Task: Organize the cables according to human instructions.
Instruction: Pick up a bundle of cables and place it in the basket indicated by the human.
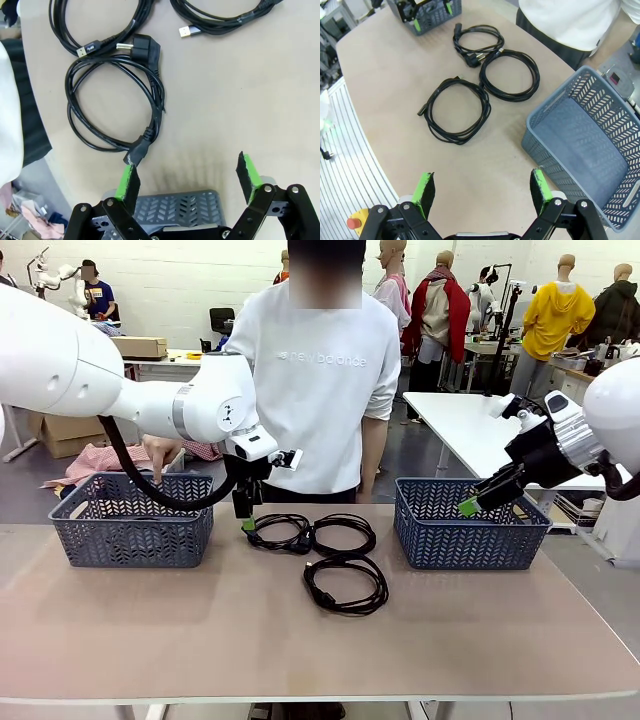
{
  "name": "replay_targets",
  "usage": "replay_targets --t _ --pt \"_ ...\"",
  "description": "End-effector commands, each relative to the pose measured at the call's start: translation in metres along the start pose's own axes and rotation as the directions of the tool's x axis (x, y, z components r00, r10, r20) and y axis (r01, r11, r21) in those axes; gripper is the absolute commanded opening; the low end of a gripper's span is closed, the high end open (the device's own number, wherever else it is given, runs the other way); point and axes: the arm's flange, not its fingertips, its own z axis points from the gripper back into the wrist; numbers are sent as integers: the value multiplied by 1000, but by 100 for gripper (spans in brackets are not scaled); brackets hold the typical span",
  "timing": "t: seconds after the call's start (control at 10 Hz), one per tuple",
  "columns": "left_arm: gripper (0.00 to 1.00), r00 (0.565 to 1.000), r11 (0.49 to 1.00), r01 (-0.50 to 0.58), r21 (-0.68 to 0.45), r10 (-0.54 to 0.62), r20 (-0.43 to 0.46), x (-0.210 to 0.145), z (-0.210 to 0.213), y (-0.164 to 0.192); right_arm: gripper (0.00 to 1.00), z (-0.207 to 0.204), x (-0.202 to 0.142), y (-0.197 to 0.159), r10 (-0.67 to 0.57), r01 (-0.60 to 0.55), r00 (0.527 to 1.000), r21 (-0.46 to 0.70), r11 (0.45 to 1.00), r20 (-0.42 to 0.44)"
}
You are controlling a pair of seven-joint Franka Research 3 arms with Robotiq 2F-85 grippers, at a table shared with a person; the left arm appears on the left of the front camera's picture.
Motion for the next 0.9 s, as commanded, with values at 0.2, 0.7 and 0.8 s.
replay_targets --t 0.2,0.7,0.8 --pt "100 1000 1000 -3 8 4 -8 -4 -1 -1 100 -1 -2 -3 17 -18 1000 14 1000 22" --pt "100 996 996 91 11 -90 -25 13 -38 7 100 -1 -2 -3 17 -18 1000 14 1000 22" --pt "100 994 994 110 12 -109 -29 15 -45 9 100 -1 -2 -3 17 -18 1000 14 1000 22"
